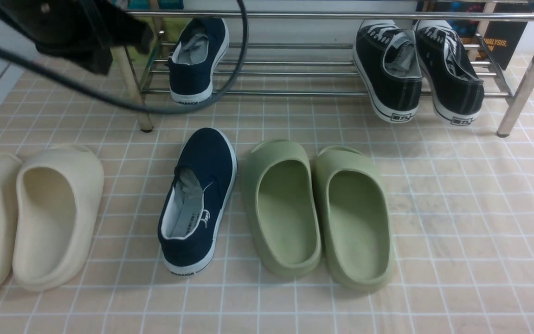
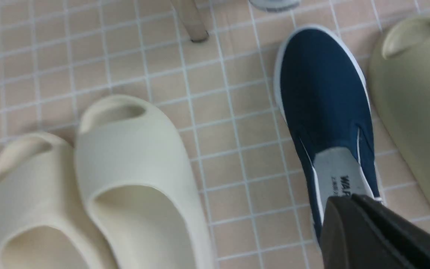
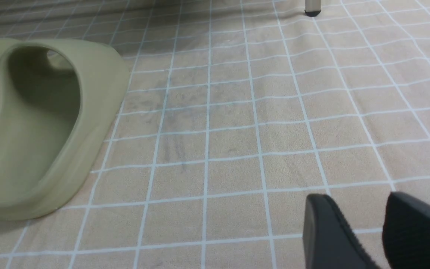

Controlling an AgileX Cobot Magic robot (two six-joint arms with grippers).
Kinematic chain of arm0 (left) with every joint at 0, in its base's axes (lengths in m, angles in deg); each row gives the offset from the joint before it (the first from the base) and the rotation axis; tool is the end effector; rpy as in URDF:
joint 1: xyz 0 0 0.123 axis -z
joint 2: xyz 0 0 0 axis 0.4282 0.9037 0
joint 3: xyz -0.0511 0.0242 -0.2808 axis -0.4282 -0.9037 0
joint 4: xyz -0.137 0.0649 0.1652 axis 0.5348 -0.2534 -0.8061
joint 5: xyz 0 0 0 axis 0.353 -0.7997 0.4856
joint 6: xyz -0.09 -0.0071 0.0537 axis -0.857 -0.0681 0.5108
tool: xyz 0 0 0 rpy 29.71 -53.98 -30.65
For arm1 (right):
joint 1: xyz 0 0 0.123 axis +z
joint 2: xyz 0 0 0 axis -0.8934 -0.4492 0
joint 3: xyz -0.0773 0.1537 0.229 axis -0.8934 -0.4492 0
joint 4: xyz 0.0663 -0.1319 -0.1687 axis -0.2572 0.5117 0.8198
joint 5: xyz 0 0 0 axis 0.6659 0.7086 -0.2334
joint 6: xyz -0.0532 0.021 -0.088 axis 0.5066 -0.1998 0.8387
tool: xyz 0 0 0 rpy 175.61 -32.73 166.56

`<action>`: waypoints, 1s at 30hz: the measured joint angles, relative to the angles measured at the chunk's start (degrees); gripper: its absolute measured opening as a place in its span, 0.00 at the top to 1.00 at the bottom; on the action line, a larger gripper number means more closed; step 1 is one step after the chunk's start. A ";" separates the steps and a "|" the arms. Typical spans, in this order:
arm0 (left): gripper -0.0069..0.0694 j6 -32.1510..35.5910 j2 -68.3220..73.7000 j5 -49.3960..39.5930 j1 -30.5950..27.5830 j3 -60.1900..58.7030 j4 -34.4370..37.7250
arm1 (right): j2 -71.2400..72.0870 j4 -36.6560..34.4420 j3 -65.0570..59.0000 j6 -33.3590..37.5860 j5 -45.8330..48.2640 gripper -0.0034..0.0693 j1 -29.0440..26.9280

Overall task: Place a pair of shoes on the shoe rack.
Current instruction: Use the left arm to grab the shoe closest to it

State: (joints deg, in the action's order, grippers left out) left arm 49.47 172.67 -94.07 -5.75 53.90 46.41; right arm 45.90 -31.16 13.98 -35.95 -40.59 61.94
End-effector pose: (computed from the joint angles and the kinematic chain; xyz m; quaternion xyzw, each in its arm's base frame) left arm 0.2854 -0.0866 0.3770 0.1361 0.9415 0.0102 0.3083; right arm 0.0360 0.0040 0.1705 0.0685 0.8027 0.0653 0.5888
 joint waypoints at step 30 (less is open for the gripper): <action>0.86 -6.12 13.34 20.43 0.53 -18.23 0.67 | 0.00 0.08 0.00 0.00 0.00 0.62 0.00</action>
State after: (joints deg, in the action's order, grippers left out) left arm 43.35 186.01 -73.64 -5.22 35.67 47.07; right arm 45.90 -31.09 13.98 -35.95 -40.59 61.94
